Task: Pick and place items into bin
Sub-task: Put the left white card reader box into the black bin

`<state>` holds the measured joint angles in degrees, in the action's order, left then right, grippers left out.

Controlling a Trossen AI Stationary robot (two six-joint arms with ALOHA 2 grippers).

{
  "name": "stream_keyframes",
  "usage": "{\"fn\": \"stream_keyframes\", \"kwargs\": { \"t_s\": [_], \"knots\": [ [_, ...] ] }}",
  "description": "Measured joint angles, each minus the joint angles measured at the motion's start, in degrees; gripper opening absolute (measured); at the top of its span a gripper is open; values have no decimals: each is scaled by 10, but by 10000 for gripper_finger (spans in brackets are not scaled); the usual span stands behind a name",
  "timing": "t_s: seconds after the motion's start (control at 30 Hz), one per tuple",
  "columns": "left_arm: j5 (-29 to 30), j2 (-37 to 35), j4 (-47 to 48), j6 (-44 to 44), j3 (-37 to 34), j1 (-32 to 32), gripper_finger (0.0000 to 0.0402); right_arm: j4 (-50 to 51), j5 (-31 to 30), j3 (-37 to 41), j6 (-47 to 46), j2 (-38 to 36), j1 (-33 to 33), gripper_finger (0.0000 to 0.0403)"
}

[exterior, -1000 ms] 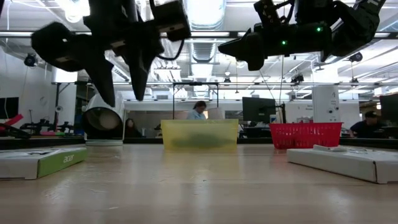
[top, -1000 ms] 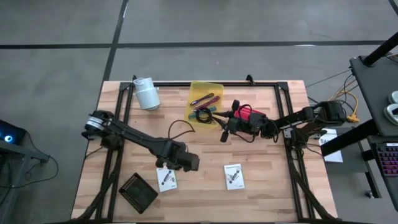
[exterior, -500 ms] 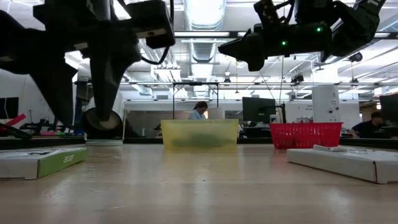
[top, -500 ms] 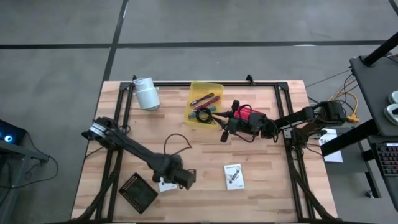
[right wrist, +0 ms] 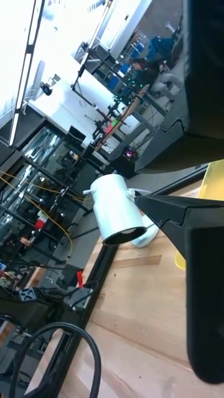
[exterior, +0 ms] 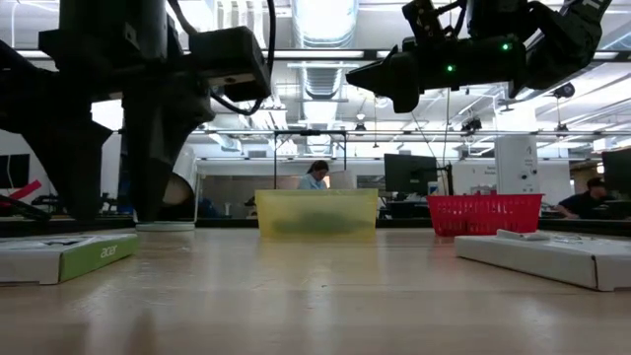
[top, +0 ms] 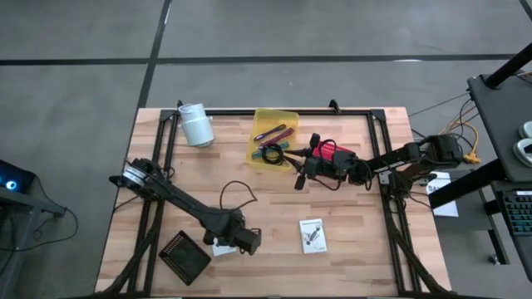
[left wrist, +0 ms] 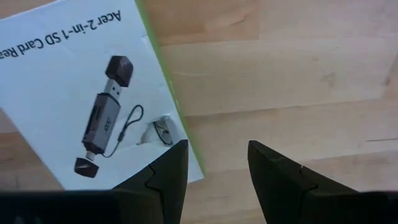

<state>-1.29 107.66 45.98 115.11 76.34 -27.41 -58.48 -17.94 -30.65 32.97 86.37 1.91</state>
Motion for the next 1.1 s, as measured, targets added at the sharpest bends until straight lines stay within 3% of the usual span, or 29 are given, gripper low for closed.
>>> {"fn": "stream_keyframes", "kwargs": {
  "t_s": [0.8, 1.1],
  "knots": [
    [-20, 38, -5, -30, -12, -7, 150, 0, 0, 0, 0, 0, 0, 57],
    [-8, 39, 55, -44, -16, -3, 150, 0, 0, 0, 0, 0, 0, 57]
  ]
}}
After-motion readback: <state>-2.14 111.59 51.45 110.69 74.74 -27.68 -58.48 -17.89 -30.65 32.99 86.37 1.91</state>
